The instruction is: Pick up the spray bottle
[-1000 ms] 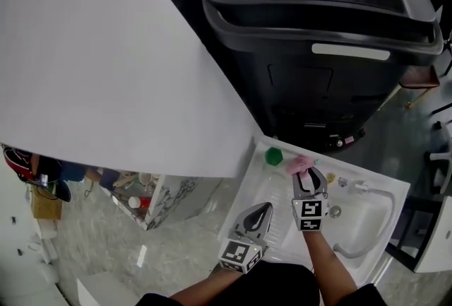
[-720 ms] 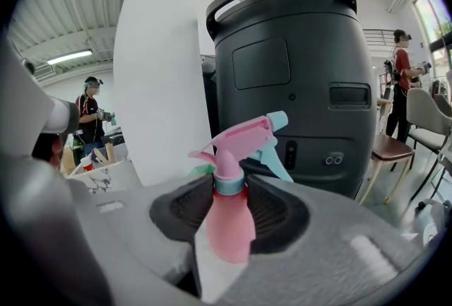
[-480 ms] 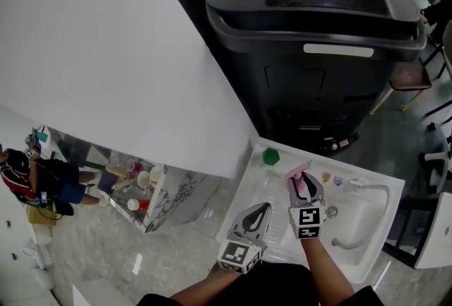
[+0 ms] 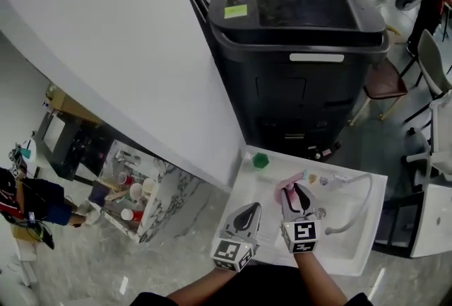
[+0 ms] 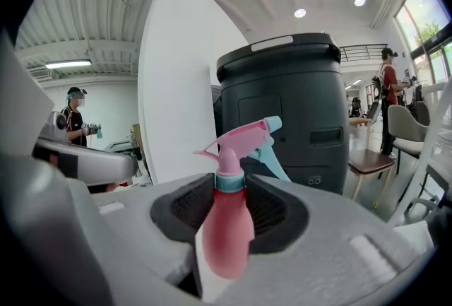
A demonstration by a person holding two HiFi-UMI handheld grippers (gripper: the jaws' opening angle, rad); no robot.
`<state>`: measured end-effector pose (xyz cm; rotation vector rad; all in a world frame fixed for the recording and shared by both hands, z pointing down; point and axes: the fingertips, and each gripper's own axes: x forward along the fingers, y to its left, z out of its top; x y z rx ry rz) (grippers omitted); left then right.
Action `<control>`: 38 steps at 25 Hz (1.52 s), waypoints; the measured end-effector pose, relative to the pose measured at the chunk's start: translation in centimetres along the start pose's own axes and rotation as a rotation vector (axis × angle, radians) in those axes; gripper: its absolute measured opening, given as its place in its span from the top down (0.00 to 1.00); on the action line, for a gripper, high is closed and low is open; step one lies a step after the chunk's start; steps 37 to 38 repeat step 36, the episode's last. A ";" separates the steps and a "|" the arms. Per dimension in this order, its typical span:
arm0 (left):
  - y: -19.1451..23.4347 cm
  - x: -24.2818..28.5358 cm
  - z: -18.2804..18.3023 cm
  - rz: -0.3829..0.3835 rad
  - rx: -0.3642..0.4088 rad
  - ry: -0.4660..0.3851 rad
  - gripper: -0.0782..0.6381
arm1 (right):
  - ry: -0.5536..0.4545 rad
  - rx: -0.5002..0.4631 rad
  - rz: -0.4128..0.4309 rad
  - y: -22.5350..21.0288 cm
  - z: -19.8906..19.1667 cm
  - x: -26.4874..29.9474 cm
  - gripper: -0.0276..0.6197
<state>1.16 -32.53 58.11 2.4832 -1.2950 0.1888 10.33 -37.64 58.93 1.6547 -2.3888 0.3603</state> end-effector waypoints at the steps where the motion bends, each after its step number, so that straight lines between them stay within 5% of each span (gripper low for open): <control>1: -0.2 -0.3 0.2 -0.009 0.000 -0.007 0.87 | -0.015 0.004 -0.009 0.2 0.6 -0.8 0.74; 8: -2.0 -2.4 2.7 -0.100 -0.012 -0.113 0.87 | -0.066 0.035 -0.078 1.2 2.5 -5.5 0.75; 38: -6.0 -12.6 1.2 -0.201 -0.022 -0.118 0.87 | -0.094 0.015 -0.216 8.0 2.1 -18.2 0.76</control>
